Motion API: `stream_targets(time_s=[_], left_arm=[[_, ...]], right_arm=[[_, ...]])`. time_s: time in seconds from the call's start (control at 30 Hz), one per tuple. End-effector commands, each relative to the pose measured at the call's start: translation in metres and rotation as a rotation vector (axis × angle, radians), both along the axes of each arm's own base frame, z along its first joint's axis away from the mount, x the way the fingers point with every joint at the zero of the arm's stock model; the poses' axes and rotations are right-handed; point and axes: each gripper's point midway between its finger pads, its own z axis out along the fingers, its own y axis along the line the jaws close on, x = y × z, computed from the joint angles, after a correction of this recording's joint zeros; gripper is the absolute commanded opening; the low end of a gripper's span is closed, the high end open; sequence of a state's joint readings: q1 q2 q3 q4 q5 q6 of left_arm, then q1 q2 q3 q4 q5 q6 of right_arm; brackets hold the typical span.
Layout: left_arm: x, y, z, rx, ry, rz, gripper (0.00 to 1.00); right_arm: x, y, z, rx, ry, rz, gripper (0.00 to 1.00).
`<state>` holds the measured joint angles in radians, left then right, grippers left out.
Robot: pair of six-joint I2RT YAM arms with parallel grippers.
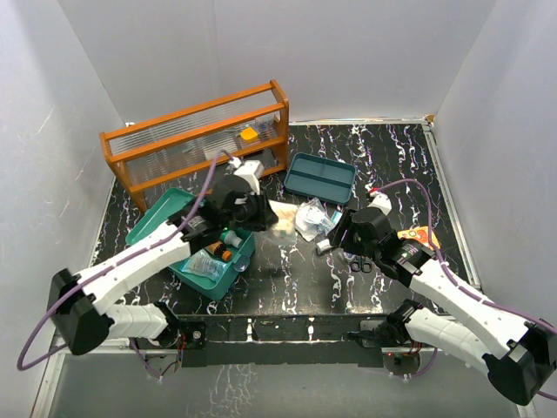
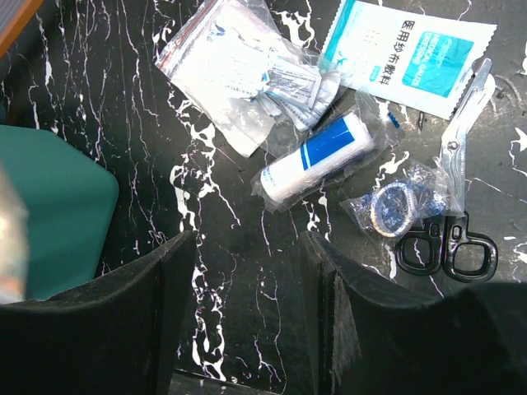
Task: Organize the medicine kit
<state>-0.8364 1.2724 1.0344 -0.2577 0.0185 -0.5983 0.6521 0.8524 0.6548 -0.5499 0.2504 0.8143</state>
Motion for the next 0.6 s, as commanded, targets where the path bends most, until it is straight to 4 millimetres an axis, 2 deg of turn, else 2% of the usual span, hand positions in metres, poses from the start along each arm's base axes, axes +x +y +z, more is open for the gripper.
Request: stream_targets(time_s=[0.0, 0.13, 0.3, 0.43, 0.57], left_arm=[[0.016, 0.041, 0.048, -0.018, -0.120, 0.165, 0.19], [0.020, 0.086, 0.063, 0.030, -0.191, 0.340, 0.19], [0.017, 0.141, 0.065, 0.106, -0.249, 0.544, 0.20], [0.007, 0.183, 0.052, 0.165, -0.230, 0.718, 0.20], [-0.012, 0.204, 0.026, 0.177, -0.158, 0.801, 0.19]], right_arm=[[0.011, 0.007, 0.019, 0.066, -0.061, -0.025, 0.51], [0.013, 0.011, 0.016, 0.070, -0.056, -0.011, 0.51], [0.013, 0.016, 0.007, 0.077, -0.035, 0.004, 0.51], [0.013, 0.019, 0.002, 0.081, -0.025, 0.009, 0.51], [0.015, 0.021, -0.001, 0.079, -0.019, 0.011, 0.50]])
